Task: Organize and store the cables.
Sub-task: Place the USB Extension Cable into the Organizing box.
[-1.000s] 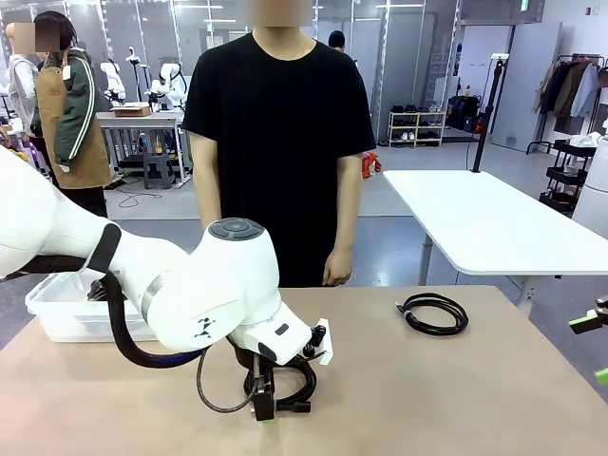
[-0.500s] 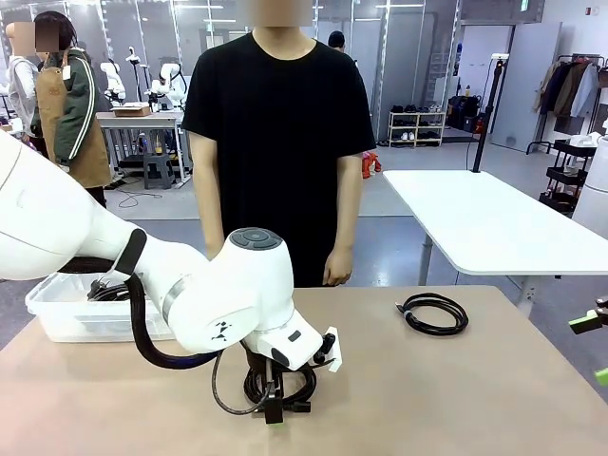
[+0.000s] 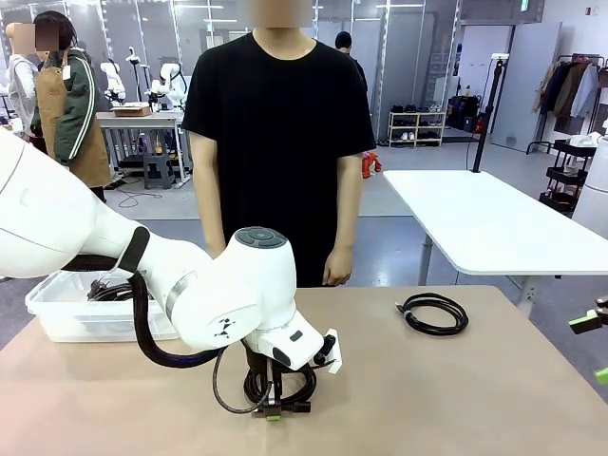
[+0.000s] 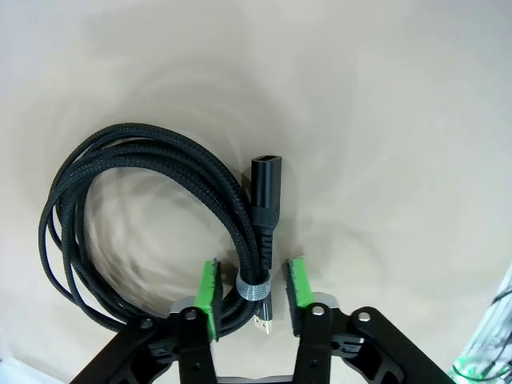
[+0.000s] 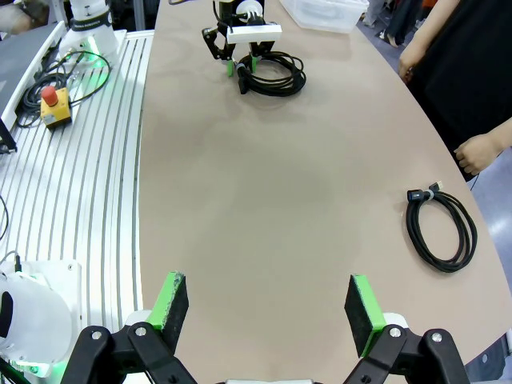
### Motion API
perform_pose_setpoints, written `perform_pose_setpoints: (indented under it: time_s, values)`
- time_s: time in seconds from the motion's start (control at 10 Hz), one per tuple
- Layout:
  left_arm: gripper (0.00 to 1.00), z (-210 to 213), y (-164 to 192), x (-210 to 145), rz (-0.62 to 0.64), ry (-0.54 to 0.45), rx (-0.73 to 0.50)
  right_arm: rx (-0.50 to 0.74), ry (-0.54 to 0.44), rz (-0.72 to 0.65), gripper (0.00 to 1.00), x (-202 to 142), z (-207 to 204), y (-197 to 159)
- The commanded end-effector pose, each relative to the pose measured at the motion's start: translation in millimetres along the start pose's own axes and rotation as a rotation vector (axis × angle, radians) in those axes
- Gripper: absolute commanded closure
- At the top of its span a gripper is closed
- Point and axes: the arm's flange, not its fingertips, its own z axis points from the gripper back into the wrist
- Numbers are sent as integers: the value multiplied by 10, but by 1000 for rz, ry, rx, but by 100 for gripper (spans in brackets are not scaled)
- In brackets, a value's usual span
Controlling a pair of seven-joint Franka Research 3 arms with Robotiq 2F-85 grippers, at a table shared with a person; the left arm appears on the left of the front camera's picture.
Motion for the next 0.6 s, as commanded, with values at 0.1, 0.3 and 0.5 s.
perform_pose_setpoints:
  time_s: [0.1, 0.3, 0.5]
  values:
    - [100, 13, 23, 61, 20, 13, -16, -4, -14, 9, 0, 11, 10, -20]
    - [100, 47, 27, 43, 16, 7, -20, -4, -14, 9, 0, 11, 10, -20]
    - [100, 358, 31, -69, -22, -50, -36, -4, -14, 9, 0, 11, 10, -20]
